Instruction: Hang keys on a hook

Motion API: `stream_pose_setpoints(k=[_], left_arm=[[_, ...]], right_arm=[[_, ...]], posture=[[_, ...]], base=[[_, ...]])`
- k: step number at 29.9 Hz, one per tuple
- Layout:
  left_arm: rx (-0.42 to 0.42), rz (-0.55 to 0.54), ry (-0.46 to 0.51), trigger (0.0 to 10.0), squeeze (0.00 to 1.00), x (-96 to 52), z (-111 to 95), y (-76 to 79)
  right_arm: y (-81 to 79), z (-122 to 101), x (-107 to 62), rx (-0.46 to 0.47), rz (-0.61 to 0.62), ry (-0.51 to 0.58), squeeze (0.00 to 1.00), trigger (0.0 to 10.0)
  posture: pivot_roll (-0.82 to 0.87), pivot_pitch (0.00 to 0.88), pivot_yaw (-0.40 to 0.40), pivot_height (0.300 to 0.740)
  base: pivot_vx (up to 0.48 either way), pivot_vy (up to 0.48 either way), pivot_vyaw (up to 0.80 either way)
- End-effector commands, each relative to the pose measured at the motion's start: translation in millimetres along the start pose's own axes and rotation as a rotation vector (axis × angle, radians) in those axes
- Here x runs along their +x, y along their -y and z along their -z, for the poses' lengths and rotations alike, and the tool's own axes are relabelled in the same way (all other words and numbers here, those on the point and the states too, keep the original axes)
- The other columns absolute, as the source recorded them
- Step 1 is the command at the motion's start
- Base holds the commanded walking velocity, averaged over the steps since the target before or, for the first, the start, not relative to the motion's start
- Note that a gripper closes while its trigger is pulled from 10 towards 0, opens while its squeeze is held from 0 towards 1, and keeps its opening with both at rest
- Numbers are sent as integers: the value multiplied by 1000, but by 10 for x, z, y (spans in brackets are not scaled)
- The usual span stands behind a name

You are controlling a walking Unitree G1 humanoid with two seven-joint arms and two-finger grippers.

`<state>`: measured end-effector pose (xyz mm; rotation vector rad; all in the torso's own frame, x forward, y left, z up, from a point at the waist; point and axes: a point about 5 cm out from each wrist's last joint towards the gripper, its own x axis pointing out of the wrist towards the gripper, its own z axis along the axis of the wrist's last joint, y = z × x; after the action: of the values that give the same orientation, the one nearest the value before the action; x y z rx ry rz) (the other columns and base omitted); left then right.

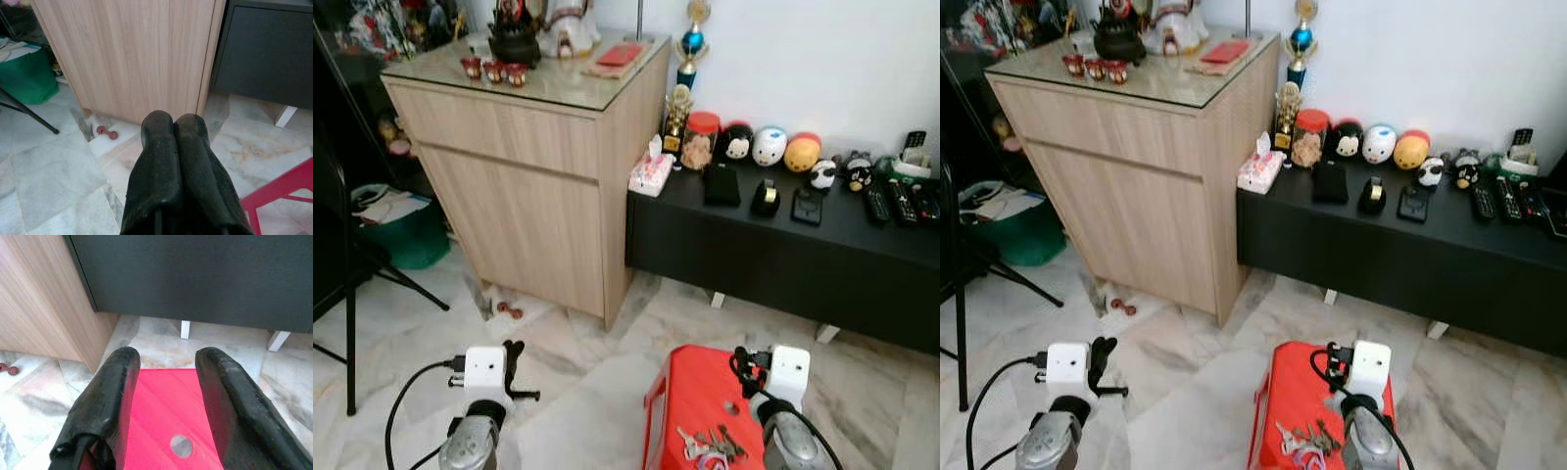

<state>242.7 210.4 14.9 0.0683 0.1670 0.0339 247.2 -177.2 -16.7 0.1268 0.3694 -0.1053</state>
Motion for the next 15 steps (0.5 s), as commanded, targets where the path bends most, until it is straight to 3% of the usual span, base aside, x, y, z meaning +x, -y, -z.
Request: stream_pose_setpoints(k=[1,15], left_arm=[[-16,-1,-3,10000,0,7,-4,1],[-21,2,-2,10000,0,31,-15,29]], right_arm=[[15,-18,10,-4,-3,12,0,10000],[66,-18,45,-9,15,11,0,10000]], posture=[[152,0,-36,661],[151,0,-36,661]], base=[[0,0,0],[0,0,0]])
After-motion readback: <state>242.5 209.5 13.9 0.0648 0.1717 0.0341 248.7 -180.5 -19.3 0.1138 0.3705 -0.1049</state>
